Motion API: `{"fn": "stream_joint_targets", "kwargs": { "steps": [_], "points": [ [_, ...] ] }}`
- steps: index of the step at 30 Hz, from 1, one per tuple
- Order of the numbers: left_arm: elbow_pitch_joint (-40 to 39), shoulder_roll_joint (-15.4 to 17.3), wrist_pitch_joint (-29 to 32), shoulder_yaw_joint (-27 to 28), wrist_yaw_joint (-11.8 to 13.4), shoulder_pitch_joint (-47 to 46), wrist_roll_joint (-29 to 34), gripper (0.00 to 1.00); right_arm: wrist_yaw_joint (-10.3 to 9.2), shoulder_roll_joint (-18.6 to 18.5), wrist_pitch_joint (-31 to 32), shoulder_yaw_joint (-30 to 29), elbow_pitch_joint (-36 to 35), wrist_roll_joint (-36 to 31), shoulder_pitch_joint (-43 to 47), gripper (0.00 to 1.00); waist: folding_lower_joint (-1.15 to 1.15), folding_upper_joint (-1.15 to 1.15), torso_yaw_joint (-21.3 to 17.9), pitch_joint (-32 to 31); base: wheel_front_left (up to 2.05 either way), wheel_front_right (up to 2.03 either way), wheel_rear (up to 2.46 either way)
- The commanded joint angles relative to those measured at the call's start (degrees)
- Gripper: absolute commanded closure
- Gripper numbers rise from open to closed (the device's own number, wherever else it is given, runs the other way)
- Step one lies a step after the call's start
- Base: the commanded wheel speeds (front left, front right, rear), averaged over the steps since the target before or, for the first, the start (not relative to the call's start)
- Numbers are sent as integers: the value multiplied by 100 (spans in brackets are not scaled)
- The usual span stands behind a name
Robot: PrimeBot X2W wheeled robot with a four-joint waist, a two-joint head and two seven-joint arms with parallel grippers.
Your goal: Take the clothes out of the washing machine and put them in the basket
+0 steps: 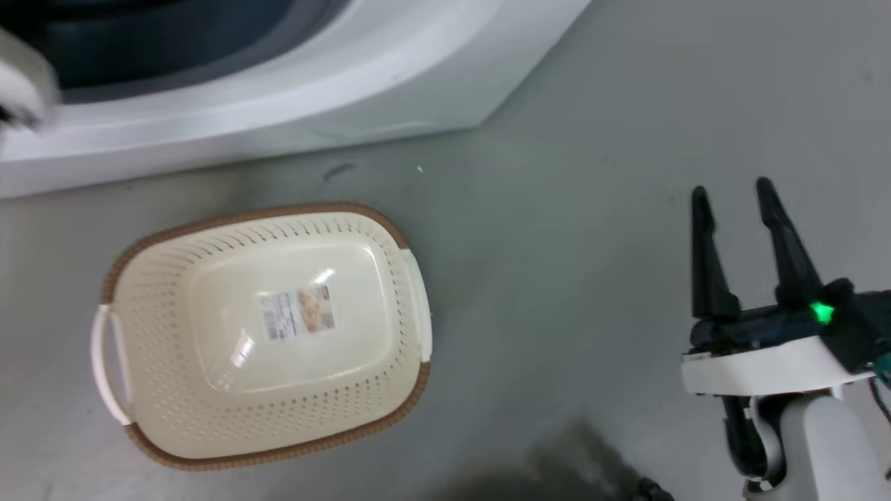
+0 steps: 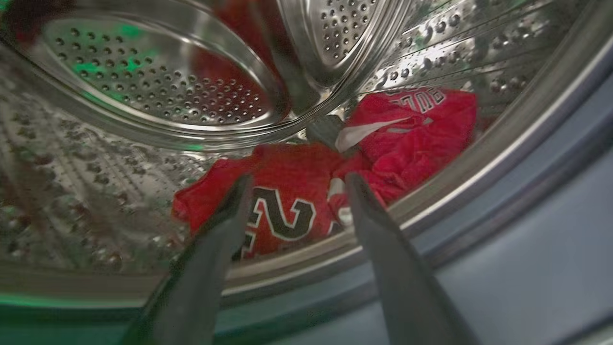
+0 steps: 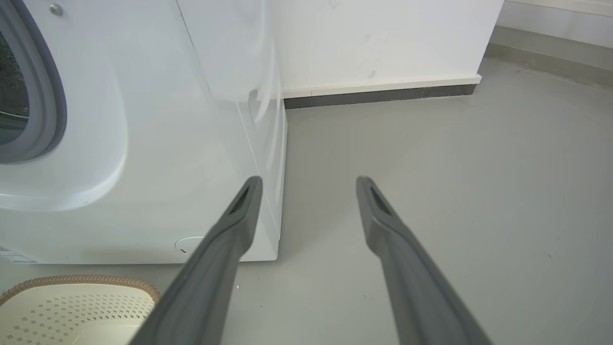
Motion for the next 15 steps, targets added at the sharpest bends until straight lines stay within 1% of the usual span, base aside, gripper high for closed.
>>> {"fn": "stream_joint_targets", "kwargs": {
  "steps": [1,3,8,12,15],
  "points": [
    [109,187,251,-120,2,-304,-108,0,-4,21,-12,116,-37,21,-129,0,-1,0,-325,508,0,0,0],
    [324,495,833,-474,2,-1020,-343,0,-6,16,-13,265,-85,65,-187,0,-1,0,-417,694,0,0,0],
    [795,1086,2334,-1225,2,-2460,-895,0,-5,18,-12,561,-210,390,-234,0,-1,0,-679,1066,0,0,0],
    [1065,1362,3313,-1596,0,-3234,-1380,0,-5,17,-12,817,-332,551,-201,0,-1,0,-908,1276,0,0,0],
    [1180,1589,3872,-1832,0,-3719,-1625,0,-6,17,-12,957,-406,676,-190,0,-1,0,-1079,1424,0,0,0]
  ]
}}
